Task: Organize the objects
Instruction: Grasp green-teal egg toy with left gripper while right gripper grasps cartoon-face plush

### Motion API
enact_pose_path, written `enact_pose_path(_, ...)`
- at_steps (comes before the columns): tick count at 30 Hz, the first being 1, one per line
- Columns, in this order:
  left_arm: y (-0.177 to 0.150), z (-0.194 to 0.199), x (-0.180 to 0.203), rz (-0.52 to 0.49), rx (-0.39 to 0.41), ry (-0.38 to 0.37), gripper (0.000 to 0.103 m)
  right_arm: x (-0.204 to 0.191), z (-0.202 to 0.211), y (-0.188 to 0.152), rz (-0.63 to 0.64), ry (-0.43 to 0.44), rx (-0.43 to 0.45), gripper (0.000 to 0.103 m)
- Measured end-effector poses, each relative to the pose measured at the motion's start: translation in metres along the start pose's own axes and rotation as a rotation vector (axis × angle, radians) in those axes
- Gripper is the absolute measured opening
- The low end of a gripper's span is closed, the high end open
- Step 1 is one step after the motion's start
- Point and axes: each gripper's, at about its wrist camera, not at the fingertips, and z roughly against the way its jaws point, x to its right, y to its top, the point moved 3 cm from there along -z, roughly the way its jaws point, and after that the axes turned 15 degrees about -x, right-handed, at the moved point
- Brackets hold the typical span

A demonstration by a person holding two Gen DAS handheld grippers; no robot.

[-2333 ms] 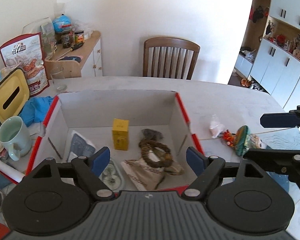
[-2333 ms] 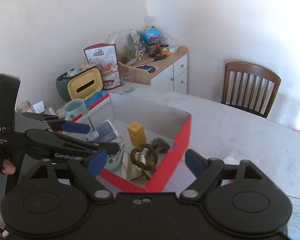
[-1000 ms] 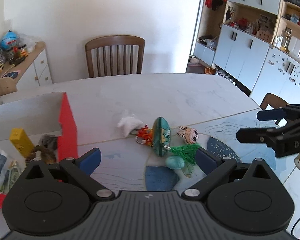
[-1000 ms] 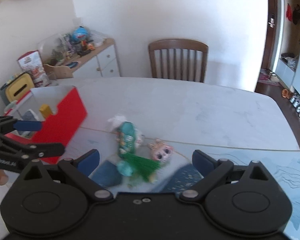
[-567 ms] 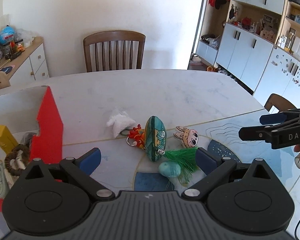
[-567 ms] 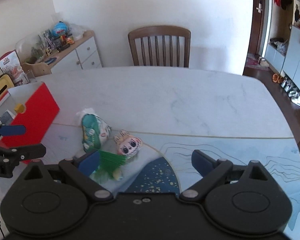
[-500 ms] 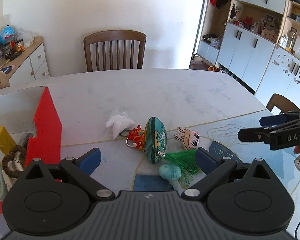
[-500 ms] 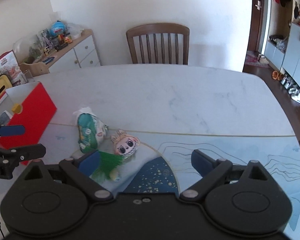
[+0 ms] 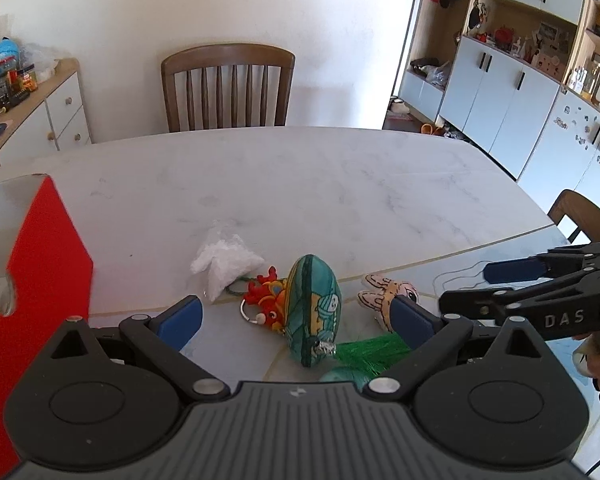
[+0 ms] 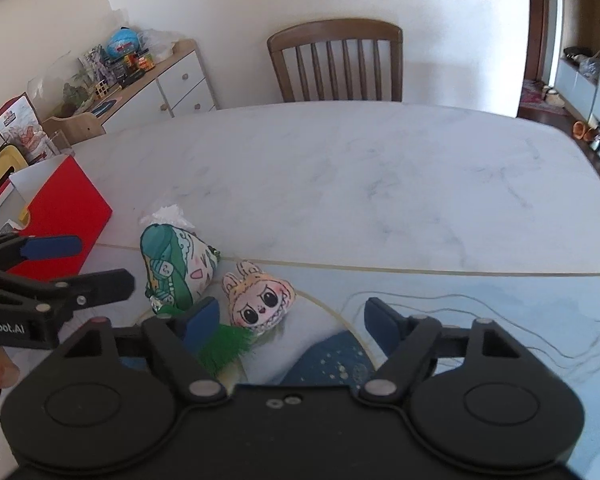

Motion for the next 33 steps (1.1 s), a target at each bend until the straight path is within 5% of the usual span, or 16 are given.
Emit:
enact_pose_path(8,0.016,-0.019,-0.003,-0.004,-0.018,-0.023,0.095,-0.005,-0.027,0.014,0.043,0.031,-0.048,0.07)
enact_pose_path(21,0.022,-0.041,0.0,-0.015,-0.068,-0.074,0.053,-0.006,-0.047,0.021,0.049,0.068,-0.071,0.051)
enact_pose_path(25,0.022,-0.047,0.004,-0.028,-0.086,-0.089,0.043,-0.007,-0.049,0.02,0.06,0.094,-0.079,0.038)
enact_pose_path(33,0.024,-0.046,0.004,-0.015,-0.093,-0.087,0.034,-0.009,-0.042,0.019,0.061,0.084,-0.052,0.036)
